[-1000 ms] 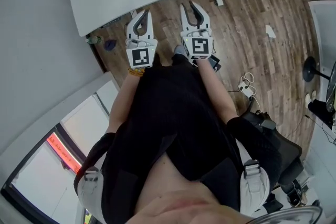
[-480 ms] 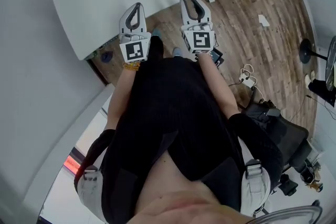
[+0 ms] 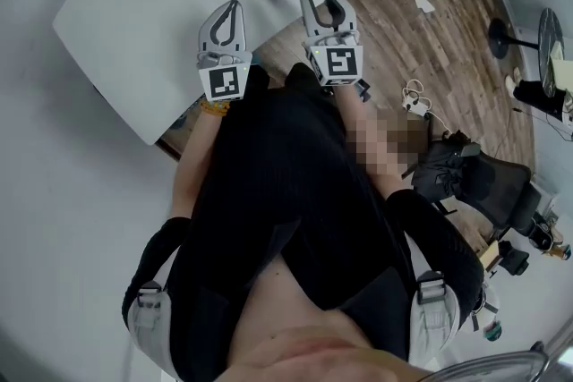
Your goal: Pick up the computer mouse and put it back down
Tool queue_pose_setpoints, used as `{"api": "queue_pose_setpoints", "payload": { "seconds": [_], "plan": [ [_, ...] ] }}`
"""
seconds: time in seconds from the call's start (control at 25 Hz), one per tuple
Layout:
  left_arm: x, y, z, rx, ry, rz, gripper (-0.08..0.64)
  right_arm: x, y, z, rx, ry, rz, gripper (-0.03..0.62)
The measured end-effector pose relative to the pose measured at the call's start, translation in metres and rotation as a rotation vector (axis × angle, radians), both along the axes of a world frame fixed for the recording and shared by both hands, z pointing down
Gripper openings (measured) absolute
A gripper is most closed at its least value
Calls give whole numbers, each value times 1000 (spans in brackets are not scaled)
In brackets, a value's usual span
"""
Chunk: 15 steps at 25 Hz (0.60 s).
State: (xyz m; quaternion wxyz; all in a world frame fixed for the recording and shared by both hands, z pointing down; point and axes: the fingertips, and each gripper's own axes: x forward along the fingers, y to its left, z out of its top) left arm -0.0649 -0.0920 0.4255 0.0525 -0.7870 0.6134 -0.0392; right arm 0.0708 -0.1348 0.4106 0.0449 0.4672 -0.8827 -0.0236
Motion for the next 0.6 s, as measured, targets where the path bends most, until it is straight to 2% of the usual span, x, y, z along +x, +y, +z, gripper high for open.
{"api": "queue_pose_setpoints", "payload": {
  "seconds": [0.28,0.6],
  "plan": [
    [-7,-12,28,-18,10,83,12,10,-13,-7,50,16,106,132],
    [-4,-27,58,-40,-11,153,12,-13,-35,14,32,25,75,150]
  ]
}}
